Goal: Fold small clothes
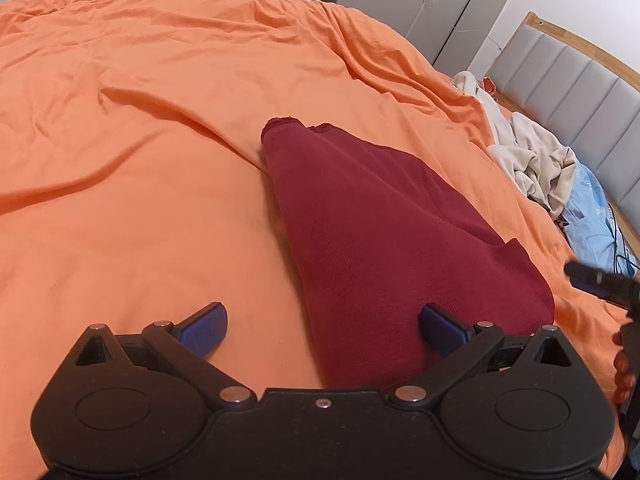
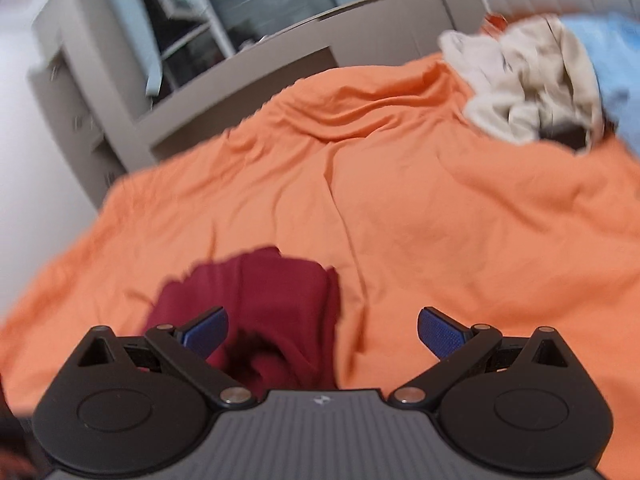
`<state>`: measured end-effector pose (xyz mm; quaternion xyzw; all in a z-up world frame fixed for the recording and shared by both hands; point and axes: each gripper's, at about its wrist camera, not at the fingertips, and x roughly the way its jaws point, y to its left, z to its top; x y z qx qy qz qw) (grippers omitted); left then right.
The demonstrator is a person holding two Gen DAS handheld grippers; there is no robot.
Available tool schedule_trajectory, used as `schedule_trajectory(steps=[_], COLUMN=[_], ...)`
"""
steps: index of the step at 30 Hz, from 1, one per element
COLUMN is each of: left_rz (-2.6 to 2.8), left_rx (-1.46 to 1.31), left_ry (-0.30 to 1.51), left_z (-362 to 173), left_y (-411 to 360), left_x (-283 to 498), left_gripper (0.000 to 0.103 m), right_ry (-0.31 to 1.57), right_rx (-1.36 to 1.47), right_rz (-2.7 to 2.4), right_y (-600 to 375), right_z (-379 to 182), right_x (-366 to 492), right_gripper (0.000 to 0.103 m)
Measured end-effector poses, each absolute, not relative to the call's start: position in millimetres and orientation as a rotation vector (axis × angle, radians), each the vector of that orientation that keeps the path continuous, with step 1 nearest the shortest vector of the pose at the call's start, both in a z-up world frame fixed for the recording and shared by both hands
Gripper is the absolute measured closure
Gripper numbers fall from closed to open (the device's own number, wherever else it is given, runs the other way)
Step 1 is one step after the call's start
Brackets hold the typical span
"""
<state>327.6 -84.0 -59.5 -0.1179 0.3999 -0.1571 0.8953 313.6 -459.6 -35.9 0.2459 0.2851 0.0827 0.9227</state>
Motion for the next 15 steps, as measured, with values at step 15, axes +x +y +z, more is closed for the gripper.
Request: schedule_trajectory(steps=[15], left_rz=[-0.344], left_rx=[-0.264], left_ry=[0.81], left_z=[-68.2], left_y=[-81.9], left_x=[326.0], left_gripper=[0.0], right_ry=[0.627], right_rx=[0.638], right_rz=[0.247], right_y=[-444.8], right_z=[-87.6], right_x=[384.9], right_gripper=[0.017])
